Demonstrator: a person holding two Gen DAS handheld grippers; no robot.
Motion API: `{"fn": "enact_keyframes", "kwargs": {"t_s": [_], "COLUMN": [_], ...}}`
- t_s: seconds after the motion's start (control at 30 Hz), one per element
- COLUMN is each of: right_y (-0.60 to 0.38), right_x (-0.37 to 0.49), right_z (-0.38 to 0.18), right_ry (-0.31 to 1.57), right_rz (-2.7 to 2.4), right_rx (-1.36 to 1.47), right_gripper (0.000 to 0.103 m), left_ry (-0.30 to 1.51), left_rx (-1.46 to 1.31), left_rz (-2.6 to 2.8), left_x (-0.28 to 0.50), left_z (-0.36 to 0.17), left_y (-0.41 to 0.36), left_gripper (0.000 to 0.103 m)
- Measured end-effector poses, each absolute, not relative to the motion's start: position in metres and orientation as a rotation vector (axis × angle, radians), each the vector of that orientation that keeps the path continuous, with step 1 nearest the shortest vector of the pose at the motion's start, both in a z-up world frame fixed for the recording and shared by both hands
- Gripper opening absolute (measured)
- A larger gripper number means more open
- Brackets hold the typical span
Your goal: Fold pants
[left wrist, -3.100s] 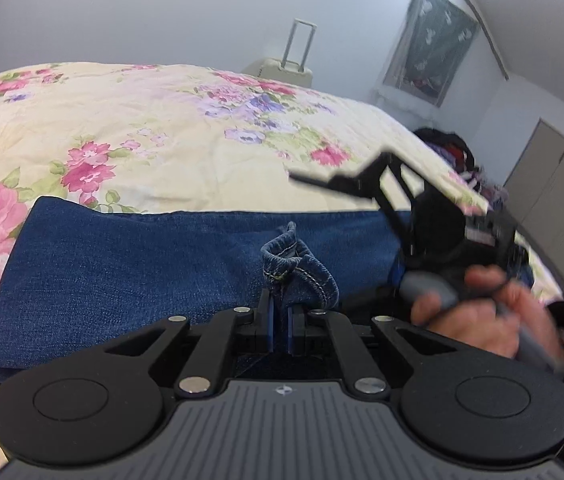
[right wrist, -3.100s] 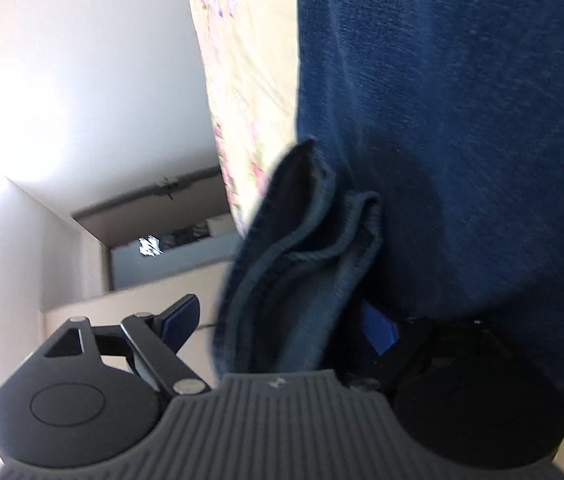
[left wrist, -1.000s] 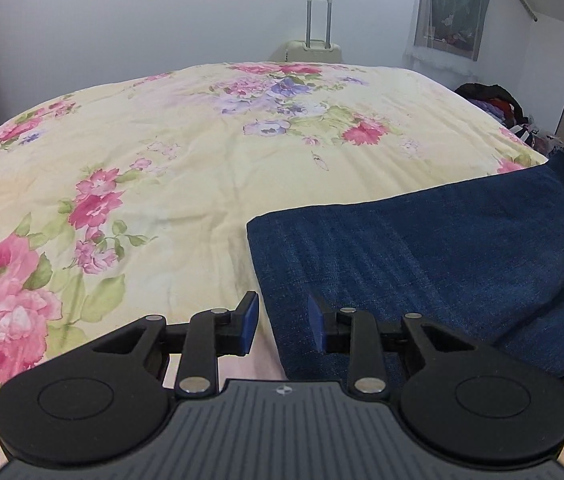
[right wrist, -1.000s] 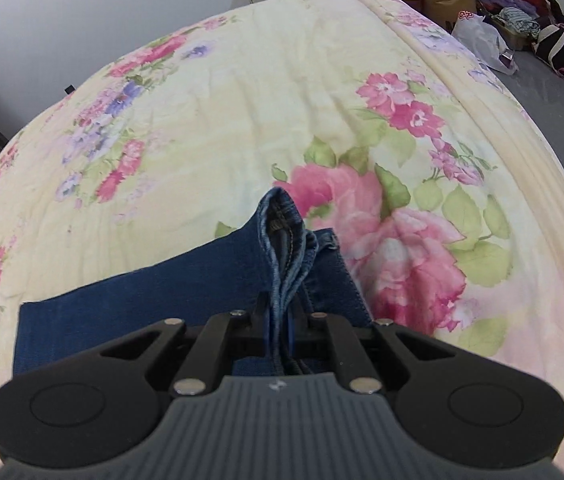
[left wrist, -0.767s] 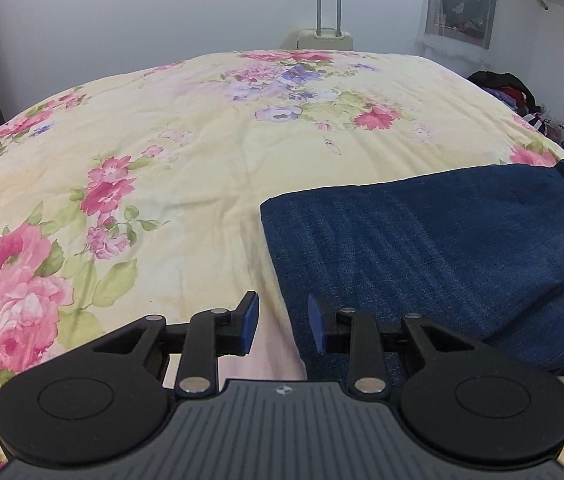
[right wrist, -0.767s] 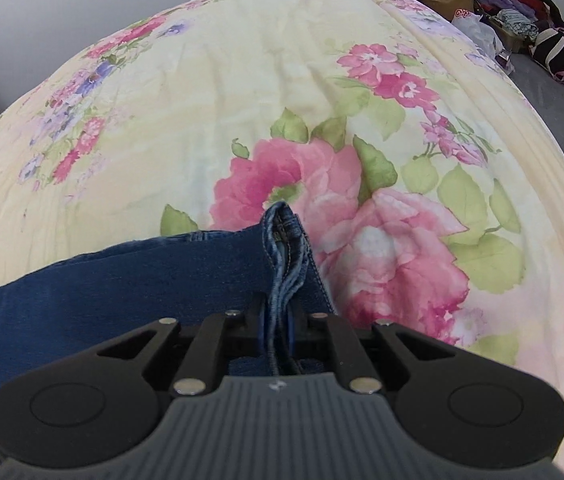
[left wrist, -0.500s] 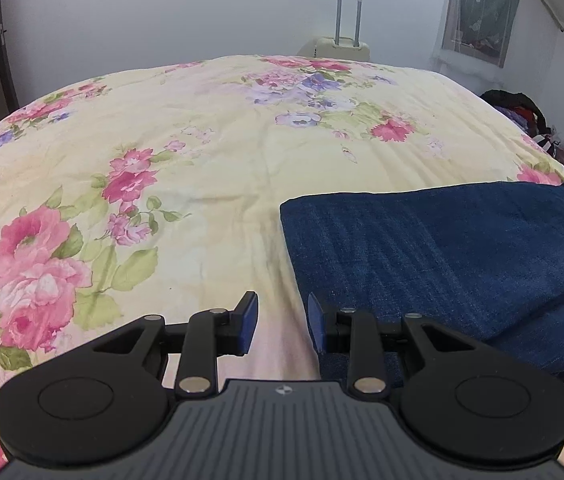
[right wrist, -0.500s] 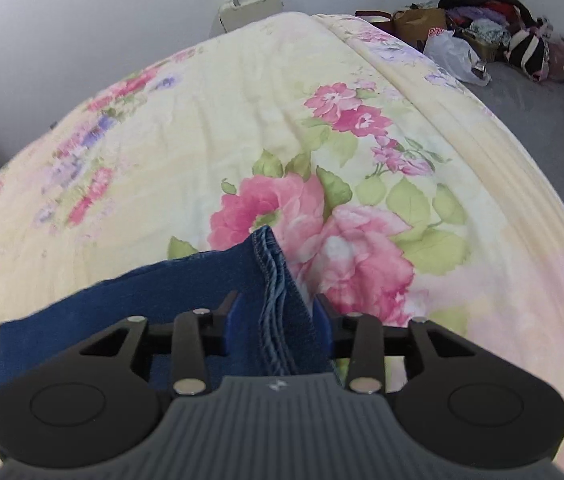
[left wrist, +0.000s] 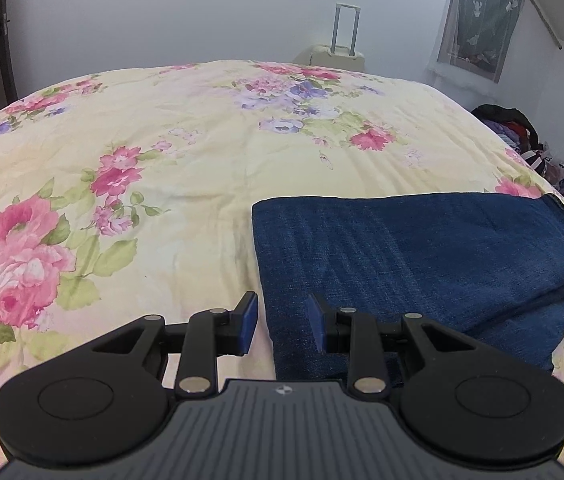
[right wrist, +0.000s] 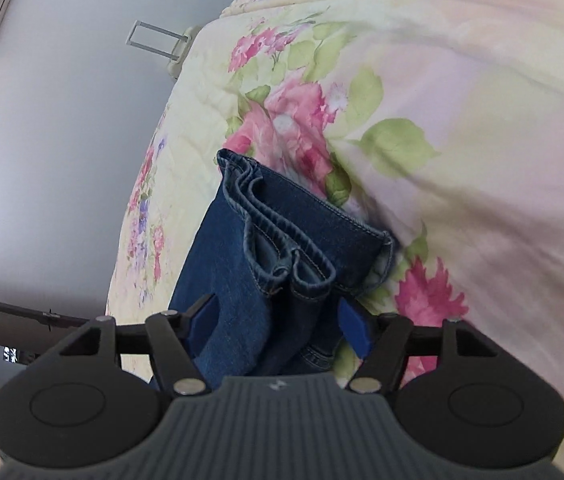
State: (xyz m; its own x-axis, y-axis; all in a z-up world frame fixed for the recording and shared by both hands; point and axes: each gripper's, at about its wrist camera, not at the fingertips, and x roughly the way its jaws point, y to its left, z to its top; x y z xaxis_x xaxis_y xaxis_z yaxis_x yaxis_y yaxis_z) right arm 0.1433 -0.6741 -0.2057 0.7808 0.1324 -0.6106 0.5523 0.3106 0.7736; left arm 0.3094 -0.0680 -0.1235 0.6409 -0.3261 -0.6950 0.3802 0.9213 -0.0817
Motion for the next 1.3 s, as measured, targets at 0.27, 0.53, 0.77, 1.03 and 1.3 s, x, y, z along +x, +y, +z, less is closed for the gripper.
{"fn": "enact_keyframes", "kwargs": {"t_s": [0.27,0.53,0.77,1.03,1.3], "right_y": [-0.657,-0.664,-0.672,-0.647,-0.588], "right_x": [0.169,0.182,0.179,0.162,0.182], "right_z": [-0.139,-0.157,-0.213,-0.169,-0.126], "right_ry": [0.627,0.744,0.787,0.792,0.69], "right_rz": [-0.269,-0.348,-0.382,-0.518,-0.318], "right_rx": [0.937,0.741,0.77,0.524,0.426], "right_gripper": [0.009,0.007,0.007,0.019,0.022], "left_ry": [0.813,0.886,0.939,0.92,0.843], "left_rx": [0.138,0.197,0.308,0.164,0.041], "left_rz": [-0.395,-0.383,-0.352,-0.339,-0.404], "left_x": [0.313,0.32,0.321,0.315,0.339], "left_z": [-0.136,-0.169,-0.178,-0.155,-0.133], "left_y": [-0.089,-0.101,-0.099,-0.049,-0.074], "left_gripper": [0.034,0.025,0.021,0.019,0.019]}}
